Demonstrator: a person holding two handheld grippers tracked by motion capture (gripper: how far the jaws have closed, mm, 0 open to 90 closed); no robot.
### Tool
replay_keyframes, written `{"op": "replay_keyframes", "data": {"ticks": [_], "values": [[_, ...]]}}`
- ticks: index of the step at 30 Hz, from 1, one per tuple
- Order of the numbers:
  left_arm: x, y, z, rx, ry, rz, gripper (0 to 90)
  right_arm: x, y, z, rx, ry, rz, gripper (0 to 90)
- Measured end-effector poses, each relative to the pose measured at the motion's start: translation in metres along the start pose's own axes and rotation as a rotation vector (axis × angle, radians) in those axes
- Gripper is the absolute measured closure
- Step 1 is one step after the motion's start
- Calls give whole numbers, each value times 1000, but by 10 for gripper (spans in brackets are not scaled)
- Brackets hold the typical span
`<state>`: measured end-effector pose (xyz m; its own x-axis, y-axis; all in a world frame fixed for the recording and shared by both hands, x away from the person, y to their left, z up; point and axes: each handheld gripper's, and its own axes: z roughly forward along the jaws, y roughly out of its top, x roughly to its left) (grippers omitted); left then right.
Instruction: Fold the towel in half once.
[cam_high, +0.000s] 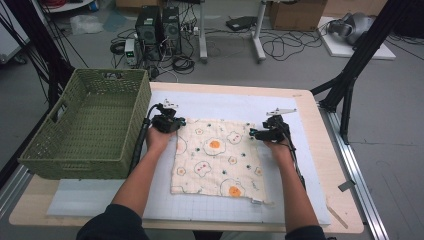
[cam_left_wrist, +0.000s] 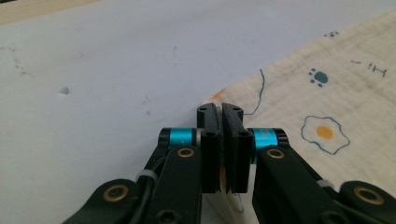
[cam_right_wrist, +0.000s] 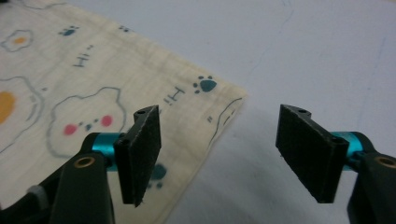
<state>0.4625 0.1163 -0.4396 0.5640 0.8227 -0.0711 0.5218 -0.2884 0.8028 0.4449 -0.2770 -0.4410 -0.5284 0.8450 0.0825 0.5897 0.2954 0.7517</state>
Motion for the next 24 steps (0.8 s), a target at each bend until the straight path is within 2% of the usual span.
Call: {"op": "replay_keyframes", "data": {"ticks": [2,3,6,8,9,10,11,13,16,18,21,24], "values": [[1,1,-2,-9,-1,1,859,1,5,12,21,-6,2,360],[1,1,-2,-15,-1,4,859,3,8,17,18,-18,-15,382],[1,1,-1,-5,-1,13,859,7,14,26,40,-38,-55,455],[1,-1,1,8,-2,11,859,8,14,27,33,-32,-47,514],[1,-1,1,14,-2,11,859,7,14,26,30,-34,-35,614],[1,-2,2,22,-2,10,859,8,14,24,36,-33,-21,788],[0,-2,3,27,-1,13,860,8,15,23,43,-15,-26,850],[-1,-1,3,32,7,19,862,12,16,22,58,-31,-53,869],[-3,5,-1,-25,23,14,865,13,19,19,46,-54,-76,871],[-5,11,-5,-80,53,24,865,11,22,12,2,-74,-72,872],[-3,19,-10,-114,48,-2,865,6,29,1,-59,-94,-65,871],[-4,28,-15,-181,39,-12,865,6,37,-8,-107,-109,-75,871]]}}
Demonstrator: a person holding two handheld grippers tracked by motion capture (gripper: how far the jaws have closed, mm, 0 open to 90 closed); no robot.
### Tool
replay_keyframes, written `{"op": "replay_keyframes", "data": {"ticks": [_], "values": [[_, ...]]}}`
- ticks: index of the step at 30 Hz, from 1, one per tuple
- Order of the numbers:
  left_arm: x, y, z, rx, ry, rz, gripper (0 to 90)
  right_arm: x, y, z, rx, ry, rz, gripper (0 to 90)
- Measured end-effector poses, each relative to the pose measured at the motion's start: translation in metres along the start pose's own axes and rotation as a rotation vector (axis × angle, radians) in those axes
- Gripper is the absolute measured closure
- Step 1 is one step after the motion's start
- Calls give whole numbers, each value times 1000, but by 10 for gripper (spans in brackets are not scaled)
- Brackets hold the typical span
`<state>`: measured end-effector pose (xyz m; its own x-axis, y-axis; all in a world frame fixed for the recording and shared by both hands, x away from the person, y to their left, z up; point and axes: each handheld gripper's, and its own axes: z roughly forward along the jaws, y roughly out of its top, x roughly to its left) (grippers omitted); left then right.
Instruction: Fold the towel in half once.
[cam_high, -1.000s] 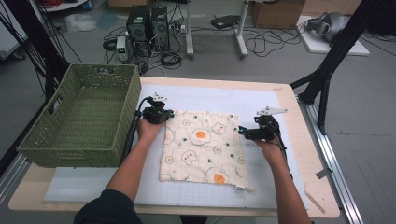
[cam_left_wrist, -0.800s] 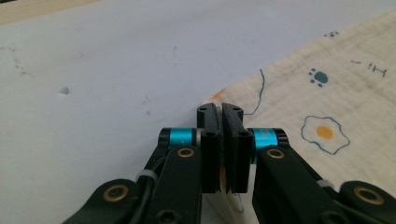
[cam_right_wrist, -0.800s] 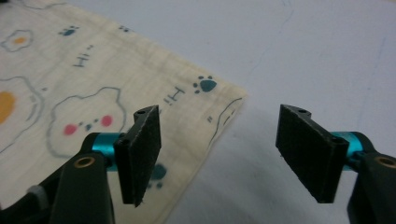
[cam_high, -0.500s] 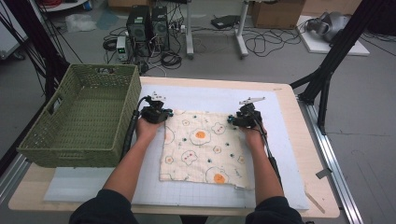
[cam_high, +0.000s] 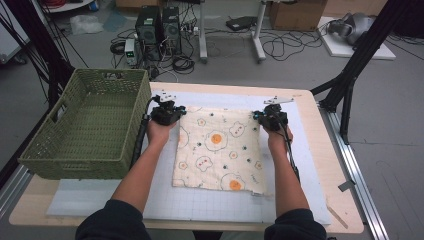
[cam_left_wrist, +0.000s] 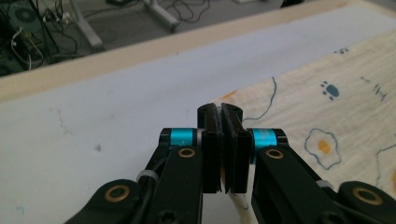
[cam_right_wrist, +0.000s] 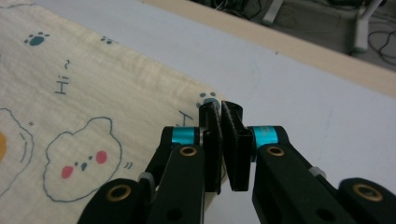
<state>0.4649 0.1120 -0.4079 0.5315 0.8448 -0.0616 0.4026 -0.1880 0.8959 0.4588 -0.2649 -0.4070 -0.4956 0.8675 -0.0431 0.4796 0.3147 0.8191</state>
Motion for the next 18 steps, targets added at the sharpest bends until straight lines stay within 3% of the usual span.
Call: {"op": "replay_keyframes", "data": {"ticks": [2,5,8,12,14,18], "values": [[-1,3,-4,-24,-18,-3,865,-1,2,-4,-18,1,1,871],[0,3,-9,-18,-35,-2,865,0,4,-12,-36,12,3,870],[-1,2,-19,-49,-51,-15,864,4,8,-19,-51,27,-22,870],[-5,1,-29,-49,-87,3,863,11,11,-29,-67,52,-48,870],[-8,-1,-36,-76,-100,8,863,15,10,-34,-72,60,-64,870],[-15,-6,-46,-64,-126,26,863,19,5,-46,-84,73,-65,870]]}}
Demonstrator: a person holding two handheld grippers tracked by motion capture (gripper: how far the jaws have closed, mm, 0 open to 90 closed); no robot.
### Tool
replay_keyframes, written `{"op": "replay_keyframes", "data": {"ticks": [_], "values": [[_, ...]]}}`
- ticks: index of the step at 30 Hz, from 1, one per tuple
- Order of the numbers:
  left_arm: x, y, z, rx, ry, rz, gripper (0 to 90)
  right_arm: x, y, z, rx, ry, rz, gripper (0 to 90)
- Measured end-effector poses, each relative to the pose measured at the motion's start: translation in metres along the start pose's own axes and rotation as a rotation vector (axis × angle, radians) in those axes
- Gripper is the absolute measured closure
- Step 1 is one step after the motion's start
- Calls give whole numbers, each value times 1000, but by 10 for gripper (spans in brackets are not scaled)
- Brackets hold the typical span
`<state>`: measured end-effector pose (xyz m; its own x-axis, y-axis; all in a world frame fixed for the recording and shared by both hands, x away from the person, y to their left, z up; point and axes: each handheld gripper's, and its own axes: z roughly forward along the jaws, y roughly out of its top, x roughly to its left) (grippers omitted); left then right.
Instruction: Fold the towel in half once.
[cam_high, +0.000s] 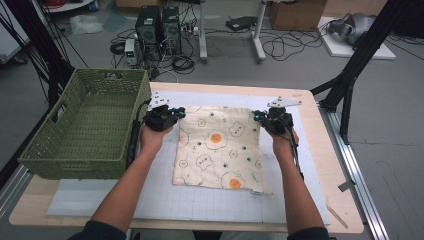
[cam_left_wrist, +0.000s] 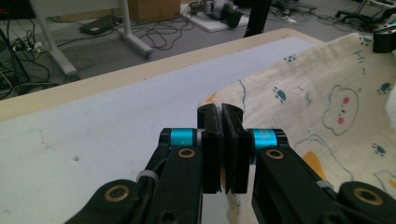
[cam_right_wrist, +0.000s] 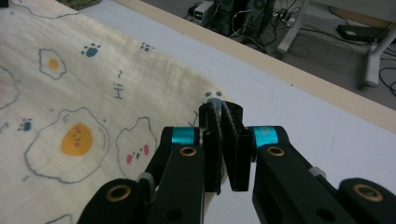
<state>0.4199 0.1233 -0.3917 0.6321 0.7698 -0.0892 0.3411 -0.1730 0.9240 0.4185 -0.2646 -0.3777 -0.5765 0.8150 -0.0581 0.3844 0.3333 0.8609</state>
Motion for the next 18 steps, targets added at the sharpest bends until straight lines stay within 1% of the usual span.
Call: {"op": "replay_keyframes", "data": {"ticks": [1,2,3,4,6,9,10,11,13,14,15,18], "values": [[-2,-1,-3,-9,-2,8,863,1,-2,-3,0,5,1,870],[-4,-2,-6,-26,-5,9,863,3,-4,-7,-7,9,-1,870],[-6,-2,-9,-33,-10,6,863,5,-7,-9,-11,13,4,870],[-7,-3,-11,-33,-16,11,863,6,-10,-13,-17,20,0,870],[-11,-7,-15,-33,-24,17,864,10,-17,-19,-29,27,10,870],[-19,-15,-23,-40,-40,30,863,16,-29,-27,-28,40,25,870],[-21,-17,-26,-39,-45,36,863,17,-32,-30,-35,41,18,870],[-23,-20,-29,-45,-53,42,863,19,-34,-33,-33,43,17,870],[-27,-25,-33,-45,-56,51,863,23,-40,-40,-31,53,9,870],[-29,-28,-36,-35,-65,56,863,25,-42,-42,-30,55,9,870],[-31,-31,-38,-40,-65,65,863,28,-45,-45,-25,63,2,870],[-34,-38,-44,-44,-74,59,863,34,-53,-51,-18,74,-13,870]]}}
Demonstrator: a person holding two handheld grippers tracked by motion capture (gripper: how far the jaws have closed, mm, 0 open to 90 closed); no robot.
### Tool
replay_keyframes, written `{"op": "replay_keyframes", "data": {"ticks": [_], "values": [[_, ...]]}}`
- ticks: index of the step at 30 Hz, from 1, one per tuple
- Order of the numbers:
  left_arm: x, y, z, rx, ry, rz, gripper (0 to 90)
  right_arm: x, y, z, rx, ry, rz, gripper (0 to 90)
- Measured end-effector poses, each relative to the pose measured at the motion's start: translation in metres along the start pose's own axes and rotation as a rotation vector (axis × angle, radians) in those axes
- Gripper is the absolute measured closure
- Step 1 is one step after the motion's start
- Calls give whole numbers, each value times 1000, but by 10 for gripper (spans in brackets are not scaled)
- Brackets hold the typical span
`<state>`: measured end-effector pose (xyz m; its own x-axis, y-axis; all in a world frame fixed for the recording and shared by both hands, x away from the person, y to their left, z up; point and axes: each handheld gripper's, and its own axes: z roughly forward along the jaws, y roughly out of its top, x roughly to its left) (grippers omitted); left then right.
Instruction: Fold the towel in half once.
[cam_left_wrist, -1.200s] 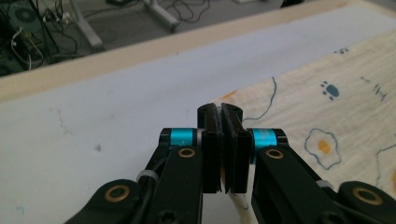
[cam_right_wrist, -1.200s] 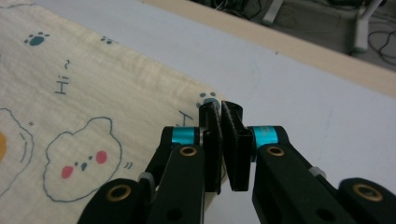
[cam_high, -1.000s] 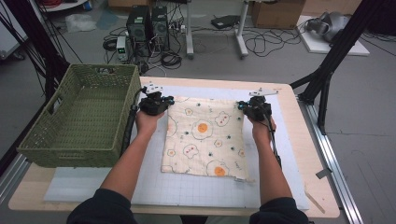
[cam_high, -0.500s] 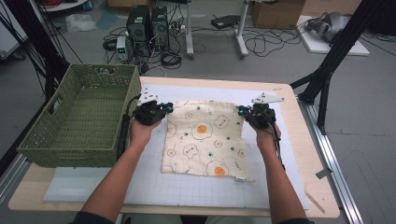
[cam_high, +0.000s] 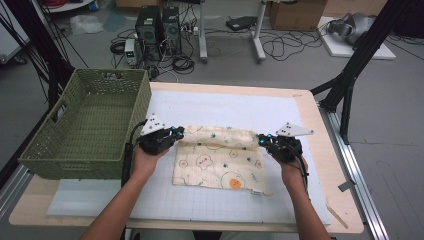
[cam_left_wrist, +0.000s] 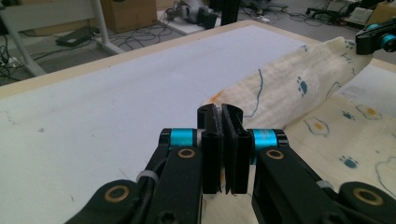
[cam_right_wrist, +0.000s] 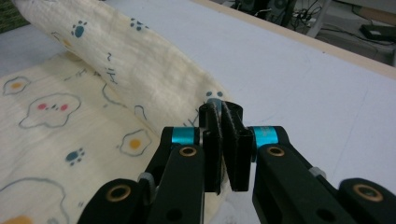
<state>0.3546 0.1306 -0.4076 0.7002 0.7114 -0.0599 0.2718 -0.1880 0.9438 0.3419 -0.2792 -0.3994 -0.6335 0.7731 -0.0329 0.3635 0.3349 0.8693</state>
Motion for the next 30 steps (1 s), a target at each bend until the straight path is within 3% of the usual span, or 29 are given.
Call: {"op": "replay_keyframes", "data": {"ticks": [5,10,19,21,25,28,30], "values": [[-9,-12,-10,15,-28,12,862,7,-14,-9,-1,15,18,869],[-17,-23,-19,46,-47,28,861,18,-29,-15,23,39,4,869],[-23,-45,-24,120,-71,16,847,27,-46,-20,68,75,-10,861],[-22,-46,-26,126,-73,-1,799,28,-47,-21,79,85,-22,855],[-14,-44,-35,90,-65,-81,549,29,-53,-27,91,123,-25,800],[-8,-39,-43,52,-57,-99,501,30,-57,-34,102,144,-30,727],[-5,-36,-47,28,-50,-107,498,29,-59,-45,73,139,-26,697]]}}
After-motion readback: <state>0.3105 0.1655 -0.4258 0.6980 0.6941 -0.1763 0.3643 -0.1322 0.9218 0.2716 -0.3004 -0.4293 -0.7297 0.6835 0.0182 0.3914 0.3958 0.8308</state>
